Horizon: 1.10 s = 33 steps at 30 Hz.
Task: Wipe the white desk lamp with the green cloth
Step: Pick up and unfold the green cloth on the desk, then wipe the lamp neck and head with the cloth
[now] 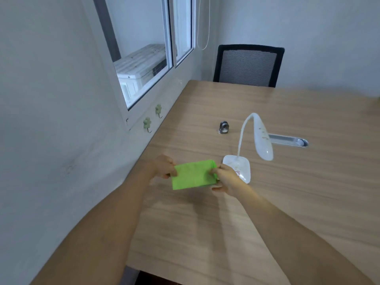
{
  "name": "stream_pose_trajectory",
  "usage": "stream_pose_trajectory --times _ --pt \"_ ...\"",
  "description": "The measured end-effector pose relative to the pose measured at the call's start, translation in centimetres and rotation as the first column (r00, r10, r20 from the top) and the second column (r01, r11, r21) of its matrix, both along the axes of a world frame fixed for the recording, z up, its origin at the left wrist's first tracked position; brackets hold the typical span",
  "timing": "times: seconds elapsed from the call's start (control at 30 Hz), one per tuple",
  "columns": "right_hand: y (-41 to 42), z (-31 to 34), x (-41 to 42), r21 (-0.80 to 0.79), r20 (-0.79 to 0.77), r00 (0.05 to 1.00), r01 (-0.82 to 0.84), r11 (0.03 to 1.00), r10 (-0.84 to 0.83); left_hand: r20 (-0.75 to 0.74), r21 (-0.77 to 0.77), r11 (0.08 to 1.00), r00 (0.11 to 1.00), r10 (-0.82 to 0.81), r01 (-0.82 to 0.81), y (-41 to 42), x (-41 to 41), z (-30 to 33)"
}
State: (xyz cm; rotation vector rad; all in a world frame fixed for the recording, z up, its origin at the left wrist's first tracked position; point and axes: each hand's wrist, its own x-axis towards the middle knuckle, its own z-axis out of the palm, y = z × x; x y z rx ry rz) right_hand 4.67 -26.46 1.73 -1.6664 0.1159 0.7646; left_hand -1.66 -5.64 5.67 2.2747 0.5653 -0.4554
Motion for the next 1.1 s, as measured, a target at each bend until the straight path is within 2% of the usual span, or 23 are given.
stream_pose_trajectory --times 0.13,0.23,0.33,0.43,0.57,0.73,0.83,0.93,1.0,1.07,1.1 --pt "-2.7 0.7 -1.1 0.164 -0.163 0.968 0.216 0.963 -0.189 -0.036 -0.275 0.959 0.997 0.065 -0.072 -2.4 -0.1 -0.4" --pt "-4.4 1.1 -1.7 0.304 -0.271 0.914 0.380 0.874 -0.303 -0.066 -0.376 0.921 0.994 0.081 -0.101 -4.4 0.2 -0.8" --pt "-5.4 1.3 -2.2 0.437 -0.376 0.875 0.457 0.774 -0.305 -0.063 -0.432 0.896 0.995 0.082 -0.101 -6.4 0.4 -1.0" --pt "-5.8 1.4 -2.8 0.471 -0.393 0.882 0.437 0.766 -0.261 -0.059 -0.486 0.865 0.992 0.114 -0.128 -8.4 0.2 -1.1" --pt "-6.3 1.6 -3.9 0.415 -0.383 0.899 0.371 0.831 -0.210 -0.069 -0.564 0.816 0.992 0.107 -0.127 -10.5 0.1 -1.7" --pt "-8.0 1.7 -4.0 0.330 -0.281 0.917 0.368 0.869 -0.282 -0.130 -0.547 0.832 0.991 0.029 -0.096 -11.4 0.7 -2.4" --pt "-9.8 2.6 -3.5 0.291 -0.203 0.919 0.386 0.875 -0.338 -0.135 -0.476 0.869 0.988 0.076 -0.132 -11.9 1.1 -1.5" --pt "-12.2 3.6 -2.3 0.256 -0.213 0.897 0.433 0.864 -0.387 -0.062 -0.412 0.890 0.980 0.188 -0.197 -12.0 2.0 0.8" --pt "-14.2 5.2 -1.5 0.236 -0.182 0.896 0.439 0.867 -0.404 0.024 -0.433 0.878 0.972 0.236 -0.202 -12.0 3.1 2.9" --pt "-15.9 7.3 -0.6 0.218 -0.053 0.899 0.436 0.873 -0.435 0.117 -0.487 0.856 0.958 0.261 -0.174 -12.1 4.5 5.4" --pt "-16.5 8.6 -0.3 0.197 0.063 0.896 0.420 0.886 -0.439 0.163 -0.511 0.845 0.948 0.273 -0.156 -12.3 5.2 6.7"
